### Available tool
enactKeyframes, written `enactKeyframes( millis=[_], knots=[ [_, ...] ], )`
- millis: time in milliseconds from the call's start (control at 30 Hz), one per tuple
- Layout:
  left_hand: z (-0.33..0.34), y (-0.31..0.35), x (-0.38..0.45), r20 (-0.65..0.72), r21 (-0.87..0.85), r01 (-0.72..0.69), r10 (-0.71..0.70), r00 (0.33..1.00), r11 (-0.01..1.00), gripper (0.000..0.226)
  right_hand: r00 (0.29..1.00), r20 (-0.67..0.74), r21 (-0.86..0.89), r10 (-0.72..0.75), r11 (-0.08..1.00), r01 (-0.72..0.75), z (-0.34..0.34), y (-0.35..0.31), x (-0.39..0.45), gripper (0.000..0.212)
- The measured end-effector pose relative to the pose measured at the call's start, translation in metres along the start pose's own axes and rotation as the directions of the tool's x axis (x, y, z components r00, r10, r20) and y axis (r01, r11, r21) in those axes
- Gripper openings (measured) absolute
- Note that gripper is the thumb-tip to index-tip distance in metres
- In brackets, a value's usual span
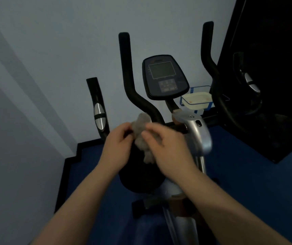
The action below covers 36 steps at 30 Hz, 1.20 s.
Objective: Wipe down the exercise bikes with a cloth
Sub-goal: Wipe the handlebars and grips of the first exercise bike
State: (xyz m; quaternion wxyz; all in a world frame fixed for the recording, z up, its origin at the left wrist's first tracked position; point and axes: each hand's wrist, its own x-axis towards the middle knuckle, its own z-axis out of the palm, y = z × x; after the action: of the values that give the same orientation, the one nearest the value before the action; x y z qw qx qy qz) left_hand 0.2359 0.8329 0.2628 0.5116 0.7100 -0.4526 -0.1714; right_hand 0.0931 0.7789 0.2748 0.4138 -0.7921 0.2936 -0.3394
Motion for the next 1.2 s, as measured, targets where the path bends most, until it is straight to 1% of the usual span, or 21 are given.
enactKeyframes(
  millis=[33, 67, 100, 200, 267, 333, 367, 433, 467, 500, 567, 633, 700, 800, 833, 933, 1000, 1033, 1100, 1133, 1200],
  knots=[
    [0.0, -0.001, -0.008, -0.013, -0.031, -0.011, 0.011, 1.0, 0.999, 0.028, 0.997, -0.005, -0.202, -0.072, 0.977, 0.069, 0.008, -0.003, -0.008, 0.019],
    [0.0, -0.001, -0.014, -0.029, -0.064, -0.012, 0.01, 1.0, 0.998, 0.032, 0.987, -0.044, -0.374, -0.156, 0.919, 0.129, 0.014, -0.005, -0.017, 0.021],
    [-0.001, 0.001, -0.018, -0.042, -0.094, -0.006, 0.002, 0.999, 0.996, 0.037, 0.971, -0.081, -0.473, -0.223, 0.867, 0.16, 0.018, -0.006, -0.027, 0.023],
    [-0.001, 0.004, -0.028, -0.06, -0.15, 0.034, -0.043, 0.997, 0.988, 0.043, 0.941, -0.094, -0.574, -0.325, 0.79, 0.216, 0.023, 0.003, -0.06, 0.034],
    [0.003, 0.005, -0.037, -0.129, -0.184, 0.042, -0.066, 0.989, 0.982, 0.042, 0.928, -0.08, -0.61, -0.364, 0.754, 0.243, 0.028, 0.01, -0.081, 0.037],
    [0.007, 0.006, -0.045, -0.188, -0.279, 0.041, -0.096, 0.977, 0.959, 0.039, 0.91, -0.112, -0.626, -0.399, 0.74, 0.247, 0.031, 0.01, -0.085, 0.036],
    [0.008, 0.007, -0.046, -0.18, -0.348, 0.069, -0.138, 0.974, 0.935, 0.035, 0.897, -0.132, -0.636, -0.423, 0.729, 0.251, 0.031, 0.007, -0.079, 0.033],
    [0.006, 0.007, -0.046, -0.083, -0.471, 0.181, -0.247, 0.965, 0.863, 0.024, 0.865, -0.182, -0.644, -0.468, 0.722, 0.255, 0.035, -0.001, -0.06, 0.026],
    [0.004, 0.007, -0.044, -0.025, -0.5, 0.232, -0.281, 0.959, 0.835, 0.022, 0.859, -0.216, -0.629, -0.464, 0.739, 0.242, 0.038, -0.005, -0.051, 0.024],
    [0.003, 0.006, -0.044, 0.019, -0.505, 0.266, -0.297, 0.955, 0.821, 0.023, 0.861, -0.254, -0.602, -0.441, 0.769, 0.216, 0.041, -0.009, -0.044, 0.022],
    [0.002, 0.003, -0.044, 0.062, -0.508, 0.303, -0.317, 0.946, 0.806, 0.026, 0.87, -0.317, -0.545, -0.378, 0.823, 0.159, 0.05, -0.011, -0.046, 0.021],
    [0.004, 0.002, -0.048, 0.094, -0.519, 0.347, -0.351, 0.932, 0.781, 0.035, 0.865, -0.339, -0.527, -0.371, 0.836, 0.153, 0.061, -0.006, -0.065, 0.019],
    [0.005, -0.001, -0.049, 0.103, -0.522, 0.372, -0.376, 0.921, 0.767, 0.043, 0.861, -0.367, -0.492, -0.353, 0.859, 0.143, 0.068, -0.003, -0.086, 0.023],
    [0.003, -0.002, -0.049, 0.134, -0.521, 0.382, -0.369, 0.92, 0.763, 0.049, 0.854, -0.411, -0.448, -0.32, 0.887, 0.117, 0.069, -0.006, -0.085, 0.019],
    [0.003, -0.002, -0.049, 0.157, -0.523, 0.392, -0.366, 0.917, 0.757, 0.048, 0.854, -0.42, -0.436, -0.306, 0.894, 0.106, 0.067, -0.011, -0.077, 0.019],
    [0.0, 0.0, -0.05, 0.189, -0.566, 0.407, -0.368, 0.911, 0.717, 0.035, 0.857, -0.468, -0.349, -0.214, 0.936, 0.043, 0.069, -0.027, -0.055, 0.02],
    [0.001, 0.0, -0.049, 0.194, -0.573, 0.42, -0.382, 0.904, 0.703, 0.04, 0.858, -0.499, -0.24, -0.125, 0.971, 0.001, 0.079, -0.027, -0.058, 0.021],
    [0.002, 0.0, -0.049, 0.185, -0.567, 0.431, -0.402, 0.897, 0.702, 0.043, 0.855, -0.508, -0.204, -0.103, 0.979, -0.004, 0.083, -0.024, -0.065, 0.022],
    [0.004, -0.003, -0.049, 0.152, -0.54, 0.435, -0.425, 0.892, 0.72, 0.044, 0.851, -0.503, -0.214, -0.148, 0.976, 0.043, 0.086, -0.014, -0.083, 0.026],
    [0.004, -0.002, -0.049, 0.147, -0.522, 0.425, -0.412, 0.899, 0.74, 0.045, 0.847, -0.487, -0.268, -0.213, 0.959, 0.086, 0.084, -0.01, -0.088, 0.025],
    [0.003, -0.001, -0.049, 0.148, -0.494, 0.392, -0.37, 0.917, 0.776, 0.046, 0.808, -0.455, -0.402, -0.374, 0.896, 0.188, 0.073, -0.002, -0.084, 0.024]
  ],
)
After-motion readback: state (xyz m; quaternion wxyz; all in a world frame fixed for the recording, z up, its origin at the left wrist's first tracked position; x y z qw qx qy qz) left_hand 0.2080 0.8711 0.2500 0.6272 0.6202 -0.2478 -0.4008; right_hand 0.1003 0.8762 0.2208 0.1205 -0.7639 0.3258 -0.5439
